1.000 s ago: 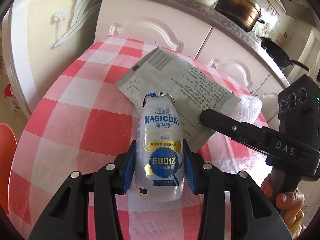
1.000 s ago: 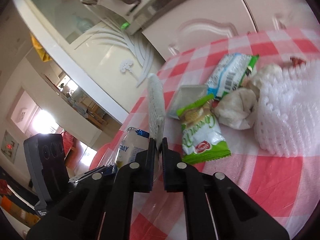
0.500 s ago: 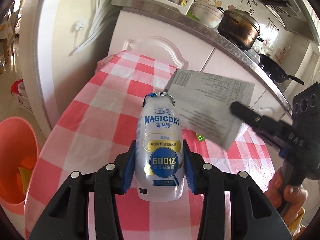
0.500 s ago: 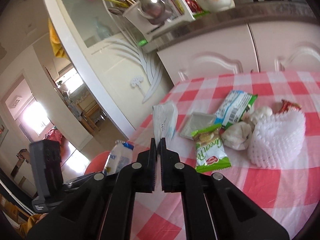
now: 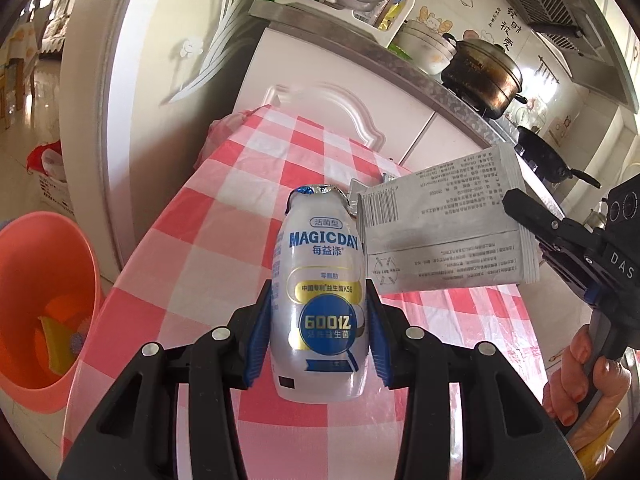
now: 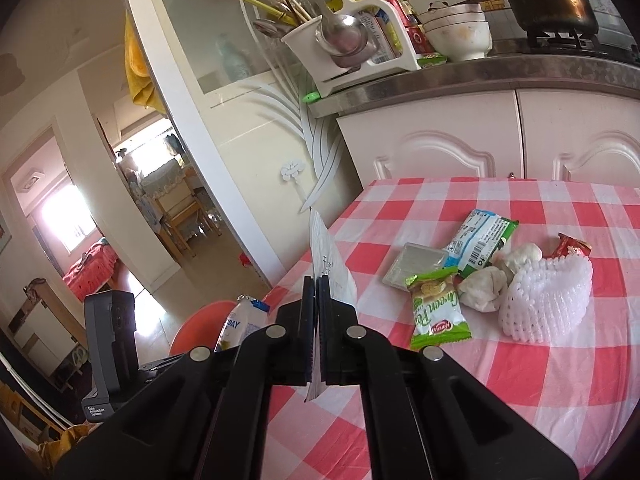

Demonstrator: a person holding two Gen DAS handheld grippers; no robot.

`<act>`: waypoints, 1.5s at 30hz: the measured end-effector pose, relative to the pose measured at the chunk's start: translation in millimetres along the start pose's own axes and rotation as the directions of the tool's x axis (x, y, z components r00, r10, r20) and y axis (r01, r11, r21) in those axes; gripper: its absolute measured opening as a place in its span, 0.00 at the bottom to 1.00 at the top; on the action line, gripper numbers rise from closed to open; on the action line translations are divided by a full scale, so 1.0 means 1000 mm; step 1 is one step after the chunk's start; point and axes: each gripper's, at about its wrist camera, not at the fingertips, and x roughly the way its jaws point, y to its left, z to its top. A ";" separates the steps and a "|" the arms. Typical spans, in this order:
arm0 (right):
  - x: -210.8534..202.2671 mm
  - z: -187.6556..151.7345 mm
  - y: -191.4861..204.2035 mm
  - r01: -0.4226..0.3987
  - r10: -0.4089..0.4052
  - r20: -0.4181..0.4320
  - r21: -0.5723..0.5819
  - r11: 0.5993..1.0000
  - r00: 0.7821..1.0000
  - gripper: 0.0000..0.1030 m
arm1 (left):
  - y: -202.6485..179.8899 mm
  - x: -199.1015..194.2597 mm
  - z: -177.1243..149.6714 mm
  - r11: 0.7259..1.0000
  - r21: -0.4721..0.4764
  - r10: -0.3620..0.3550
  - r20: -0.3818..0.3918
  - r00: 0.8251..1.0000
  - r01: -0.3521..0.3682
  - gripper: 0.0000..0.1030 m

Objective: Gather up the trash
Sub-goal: 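Carry bottle and paper packet to the orange bucket and open both tools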

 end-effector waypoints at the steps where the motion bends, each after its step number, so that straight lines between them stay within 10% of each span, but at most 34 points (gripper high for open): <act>1: 0.003 -0.001 0.000 0.002 -0.002 -0.020 0.000 1.000 1.000 0.03 | 0.000 0.001 -0.001 1.000 0.000 -0.003 -0.003 1.000 0.003 0.43; 12: 0.045 -0.015 0.003 0.064 -0.067 -0.159 -0.028 0.998 0.985 0.17 | 0.007 0.008 -0.008 0.999 -0.025 -0.047 -0.022 0.999 0.047 0.43; 24: 0.046 -0.009 0.015 0.127 -0.132 -0.086 -0.064 0.990 0.988 0.08 | 0.037 -0.013 -0.004 0.996 -0.073 -0.041 0.041 0.998 0.044 0.43; 35: 0.087 0.012 0.092 -0.054 0.036 -0.132 -0.138 0.989 0.991 0.08 | 0.101 -0.060 0.004 0.986 -0.156 0.082 0.146 0.986 -0.059 0.43; 45: 0.166 -0.008 0.169 -0.236 0.175 -0.294 -0.186 0.954 0.940 0.08 | 0.179 -0.090 0.002 0.942 -0.270 0.249 0.168 0.954 -0.198 0.43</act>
